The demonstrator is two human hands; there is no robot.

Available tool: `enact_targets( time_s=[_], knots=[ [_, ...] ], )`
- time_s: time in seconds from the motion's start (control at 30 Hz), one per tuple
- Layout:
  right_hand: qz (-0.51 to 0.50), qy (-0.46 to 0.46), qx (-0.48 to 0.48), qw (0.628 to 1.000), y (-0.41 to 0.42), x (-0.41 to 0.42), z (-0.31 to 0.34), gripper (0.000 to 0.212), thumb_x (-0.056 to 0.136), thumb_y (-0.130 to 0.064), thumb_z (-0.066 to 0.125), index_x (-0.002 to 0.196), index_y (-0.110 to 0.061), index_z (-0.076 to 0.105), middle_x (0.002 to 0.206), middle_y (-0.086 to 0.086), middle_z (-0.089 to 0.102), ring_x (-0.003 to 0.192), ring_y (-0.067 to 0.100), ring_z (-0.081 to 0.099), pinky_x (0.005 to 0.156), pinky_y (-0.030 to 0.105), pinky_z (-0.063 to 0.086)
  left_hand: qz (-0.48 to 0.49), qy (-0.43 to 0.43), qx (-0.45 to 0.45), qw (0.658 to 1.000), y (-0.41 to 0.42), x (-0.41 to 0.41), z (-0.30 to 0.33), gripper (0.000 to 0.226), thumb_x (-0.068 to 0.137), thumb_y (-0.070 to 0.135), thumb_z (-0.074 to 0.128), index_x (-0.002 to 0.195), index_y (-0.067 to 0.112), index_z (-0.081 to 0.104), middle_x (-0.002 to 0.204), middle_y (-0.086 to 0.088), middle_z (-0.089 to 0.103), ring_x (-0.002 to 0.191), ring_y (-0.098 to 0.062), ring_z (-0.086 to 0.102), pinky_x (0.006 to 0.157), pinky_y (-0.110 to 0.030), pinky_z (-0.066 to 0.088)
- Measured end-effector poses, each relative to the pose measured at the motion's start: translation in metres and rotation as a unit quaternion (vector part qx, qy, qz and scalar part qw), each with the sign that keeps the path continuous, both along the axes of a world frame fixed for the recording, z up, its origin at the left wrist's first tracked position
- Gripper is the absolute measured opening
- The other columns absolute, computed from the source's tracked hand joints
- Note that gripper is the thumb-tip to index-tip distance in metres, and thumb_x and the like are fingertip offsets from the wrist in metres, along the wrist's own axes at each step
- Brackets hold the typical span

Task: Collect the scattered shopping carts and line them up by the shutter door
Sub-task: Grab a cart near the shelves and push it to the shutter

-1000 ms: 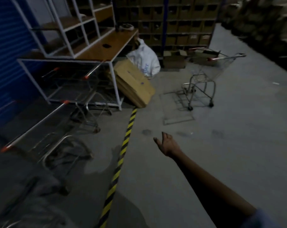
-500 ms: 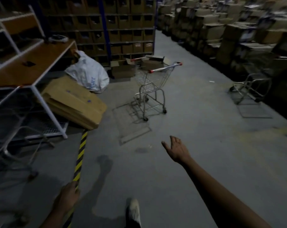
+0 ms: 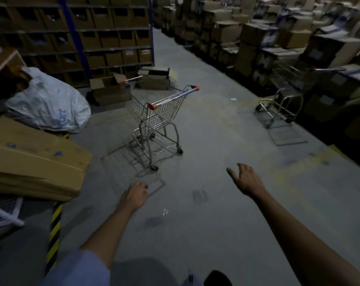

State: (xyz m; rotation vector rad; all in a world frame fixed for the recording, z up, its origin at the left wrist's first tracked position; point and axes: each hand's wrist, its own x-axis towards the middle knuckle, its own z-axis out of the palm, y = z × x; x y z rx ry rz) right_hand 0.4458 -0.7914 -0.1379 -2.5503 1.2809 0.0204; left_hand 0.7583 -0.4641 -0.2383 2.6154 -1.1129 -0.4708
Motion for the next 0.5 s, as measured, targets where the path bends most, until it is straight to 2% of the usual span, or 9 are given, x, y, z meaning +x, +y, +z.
enact_targets(
  time_s=[0.1,0.17,0.27,0.43,0.5],
  knots=[
    [-0.009,0.01,0.017,1.0,-0.059,0.045,-0.016,0.087,0.104,-0.071,0.03,0.158,-0.004,0.037,0.161,0.019,0.042,0.148,0.034,0.037,0.12,0.046,0.033,-0.016,-0.014,-0.021,1.0,-0.072,0.042,0.012,0.035,0.095,0.025,0.048,0.124,0.018,0.067,0.136,-0.011,0.063,0.127,-0.032,0.056,0.104,-0.042,0.049],
    [0.003,0.022,0.028,0.999,-0.098,0.08,-0.029,0.088,0.102,-0.072,0.029,0.158,-0.004,0.037,0.161,0.019,0.042,0.148,0.034,0.037,0.119,0.047,0.034,-0.026,-0.025,-0.032,0.999,-0.119,0.068,0.013,0.035,0.096,0.023,0.045,0.124,0.018,0.067,0.132,-0.011,0.063,0.124,-0.032,0.057,0.102,-0.041,0.049],
    [0.041,0.026,0.034,0.998,-0.161,0.137,-0.046,0.087,0.102,-0.071,0.028,0.158,-0.005,0.037,0.161,0.018,0.042,0.148,0.033,0.037,0.119,0.046,0.034,-0.028,-0.04,-0.043,0.998,-0.191,0.115,0.013,0.029,0.099,0.022,0.051,0.124,0.023,0.066,0.127,-0.007,0.063,0.121,-0.029,0.057,0.099,-0.038,0.05],
    [0.09,0.046,0.039,0.994,-0.282,0.228,-0.048,0.084,0.105,-0.069,0.029,0.157,-0.004,0.038,0.16,0.019,0.044,0.147,0.033,0.039,0.118,0.044,0.035,0.0,-0.047,-0.037,0.998,-0.291,0.175,0.01,0.024,0.1,0.023,0.052,0.119,0.024,0.067,0.123,-0.003,0.061,0.116,-0.026,0.059,0.091,-0.034,0.051],
    [0.116,0.051,0.029,0.992,-0.33,0.272,-0.04,0.093,0.1,-0.076,0.022,0.155,-0.004,0.041,0.157,0.019,0.047,0.145,0.034,0.041,0.116,0.043,0.036,0.028,-0.065,-0.046,0.996,-0.326,0.203,0.014,0.021,0.098,0.022,0.054,0.115,0.024,0.067,0.121,-0.003,0.061,0.115,-0.027,0.06,0.09,-0.035,0.052]
  ],
)
